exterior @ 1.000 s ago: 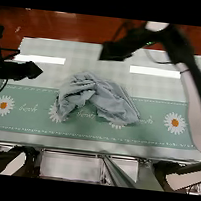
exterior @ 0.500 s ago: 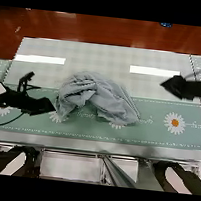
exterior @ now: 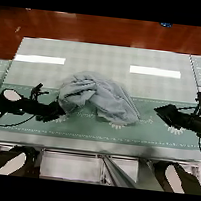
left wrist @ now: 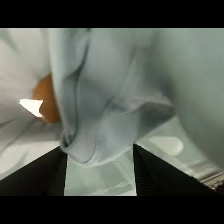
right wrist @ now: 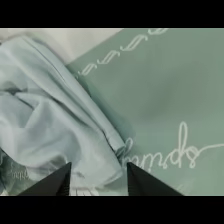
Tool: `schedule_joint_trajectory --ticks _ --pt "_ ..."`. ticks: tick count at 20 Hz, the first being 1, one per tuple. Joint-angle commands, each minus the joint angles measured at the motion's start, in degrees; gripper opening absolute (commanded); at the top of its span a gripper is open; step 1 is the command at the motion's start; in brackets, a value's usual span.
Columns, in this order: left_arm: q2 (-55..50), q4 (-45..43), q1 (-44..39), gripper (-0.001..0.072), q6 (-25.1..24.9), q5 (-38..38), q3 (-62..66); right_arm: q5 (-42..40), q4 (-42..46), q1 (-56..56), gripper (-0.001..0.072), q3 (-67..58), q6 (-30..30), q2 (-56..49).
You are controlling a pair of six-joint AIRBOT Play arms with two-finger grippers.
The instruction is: Fold the shirts.
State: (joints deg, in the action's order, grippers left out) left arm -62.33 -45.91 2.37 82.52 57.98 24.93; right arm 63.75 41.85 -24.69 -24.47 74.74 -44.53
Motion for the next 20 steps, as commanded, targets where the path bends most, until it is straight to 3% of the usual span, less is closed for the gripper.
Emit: schedule_joint_trajectory --ticks 1,2,3,4,9,13,17,20 --pt "-3.1 4.0 -3.7 0.0502 -0.9 -10.5 -0.4 3.3 0.8 -0.2 0.0407 1.0 -1.3 0.4" --pt "-3.3 4.4 -4.2 0.0433 -0.9 -11.6 -0.4 3.4 3.7 1.4 0.0405 1.4 -1.1 0.4" --pt "-3.3 4.4 -4.2 0.0192 -1.1 -12.0 -0.1 3.3 6.4 3.6 0.0405 2.4 0.7 0.4" --pt "-3.3 4.4 -3.9 0.0018 -2.8 -12.0 0.3 3.0 7.8 5.9 0.0405 3.6 2.4 0.4" --pt "-3.3 4.4 -3.8 0.0019 -6.3 -9.1 3.2 -2.3 8.0 16.7 0.0405 5.2 9.7 -1.1" --pt "-3.3 4.4 -3.8 0.0019 -6.3 -8.8 3.2 -8.7 4.4 24.3 0.0405 5.1 10.4 -8.2" --pt "-3.3 4.4 -3.8 0.0019 -6.2 -8.9 3.2 -18.0 -7.5 27.2 0.0405 5.1 7.1 -15.1" --pt "-3.3 4.4 -3.8 0.0019 -6.2 -8.9 3.2 -18.5 -14.8 27.2 0.0394 3.1 2.1 -19.9"
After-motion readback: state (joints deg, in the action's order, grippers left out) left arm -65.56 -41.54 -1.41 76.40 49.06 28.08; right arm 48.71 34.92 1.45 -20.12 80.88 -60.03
